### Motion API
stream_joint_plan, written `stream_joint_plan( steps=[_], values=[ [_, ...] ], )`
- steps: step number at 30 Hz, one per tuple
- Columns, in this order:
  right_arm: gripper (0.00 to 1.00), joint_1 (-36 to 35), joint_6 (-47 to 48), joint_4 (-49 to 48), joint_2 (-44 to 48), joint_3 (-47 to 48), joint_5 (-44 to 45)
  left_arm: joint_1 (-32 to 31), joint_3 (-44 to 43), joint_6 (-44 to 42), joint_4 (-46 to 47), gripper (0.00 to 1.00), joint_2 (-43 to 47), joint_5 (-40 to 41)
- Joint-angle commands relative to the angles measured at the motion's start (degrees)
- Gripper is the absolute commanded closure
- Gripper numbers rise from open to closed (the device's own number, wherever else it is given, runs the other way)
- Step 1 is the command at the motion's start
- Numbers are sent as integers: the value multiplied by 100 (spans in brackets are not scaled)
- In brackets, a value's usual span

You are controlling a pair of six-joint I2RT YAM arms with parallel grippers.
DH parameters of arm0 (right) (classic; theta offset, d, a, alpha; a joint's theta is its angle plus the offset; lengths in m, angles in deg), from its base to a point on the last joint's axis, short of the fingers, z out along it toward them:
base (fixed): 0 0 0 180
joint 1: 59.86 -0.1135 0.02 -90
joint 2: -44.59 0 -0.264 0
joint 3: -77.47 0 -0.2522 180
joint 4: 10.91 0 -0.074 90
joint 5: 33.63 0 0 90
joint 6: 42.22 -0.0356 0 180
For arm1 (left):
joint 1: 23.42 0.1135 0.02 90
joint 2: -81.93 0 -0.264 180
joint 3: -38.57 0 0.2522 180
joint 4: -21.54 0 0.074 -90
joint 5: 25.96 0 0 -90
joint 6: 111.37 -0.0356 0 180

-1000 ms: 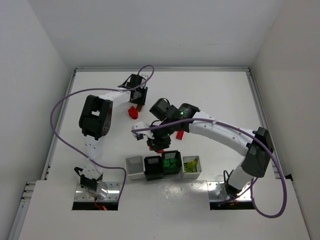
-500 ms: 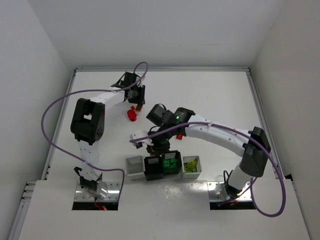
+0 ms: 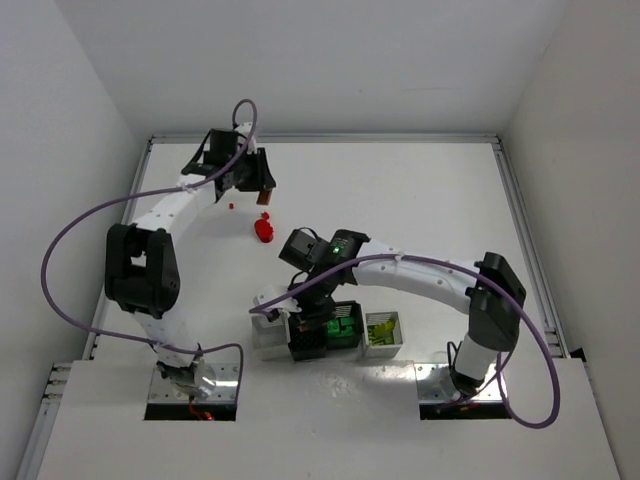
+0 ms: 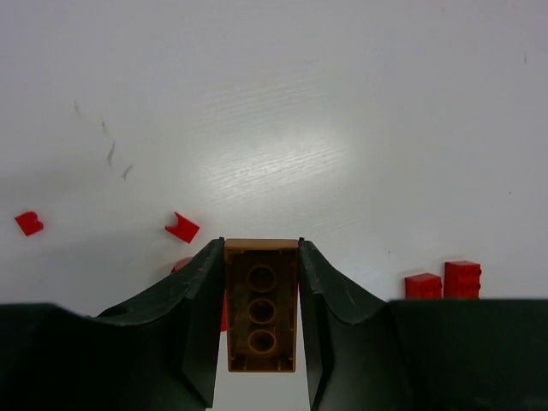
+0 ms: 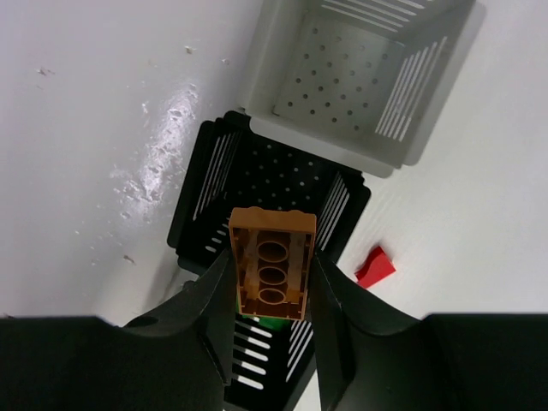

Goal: Sort the legos into containers by color

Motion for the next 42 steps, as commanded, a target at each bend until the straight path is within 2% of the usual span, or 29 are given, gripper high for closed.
stream_joint_plan(
  steps=[1, 8, 9, 10, 16, 18, 22, 26, 30, 31, 33, 34, 38, 42],
  values=[
    [98, -120, -152, -79, -116, 267, -171, 160, 280, 100, 40, 86, 511, -285],
    [64, -278, -425, -193, -407, 601, 163, 345, 878, -5, 40, 86, 1127, -391],
    [54, -278, -599, -254, -407, 732, 163, 345, 966, -5, 92, 86, 1197, -391],
    [50, -278, -653, -254, -407, 733, 233, 397, 1054, -5, 93, 86, 1355, -391],
    [22, -278, -707, -44, -84, 856, 813, 398, 1634, -136, 146, 86, 1857, -970],
    [21, -182, -794, 88, 49, 987, 1145, 398, 1800, -137, 146, 86, 2059, -1303],
    [21, 134, -1812, -219, 515, 1111, 2104, 398, 2223, -198, 146, 86, 2515, -1946],
    [22, 521, -1998, 0, 1155, 604, 2772, 284, 2803, -391, 146, 86, 2999, -2456],
    [22, 1284, -2560, -70, 1701, 13, 2993, 144, 3479, -444, 251, 86, 3596, -2956],
    [22, 1704, -2657, -70, 1702, -109, 2993, 91, 3550, -445, 251, 86, 3737, -3036],
    [21, 2102, -2877, 96, 1702, -197, 2932, -180, 3656, -497, 251, 86, 4115, -3212],
    [18, 2504, -2878, 158, 1607, -320, 2653, -322, 3709, -497, 251, 86, 4220, -3274],
    [15, 3157, -3018, 395, 1343, -497, 1949, -1191, 3859, -559, 321, 86, 4512, -3274],
    [13, 3562, -3080, 589, 931, -121, 1483, -2227, 3859, -839, 444, 86, 4564, -3020]
  ],
)
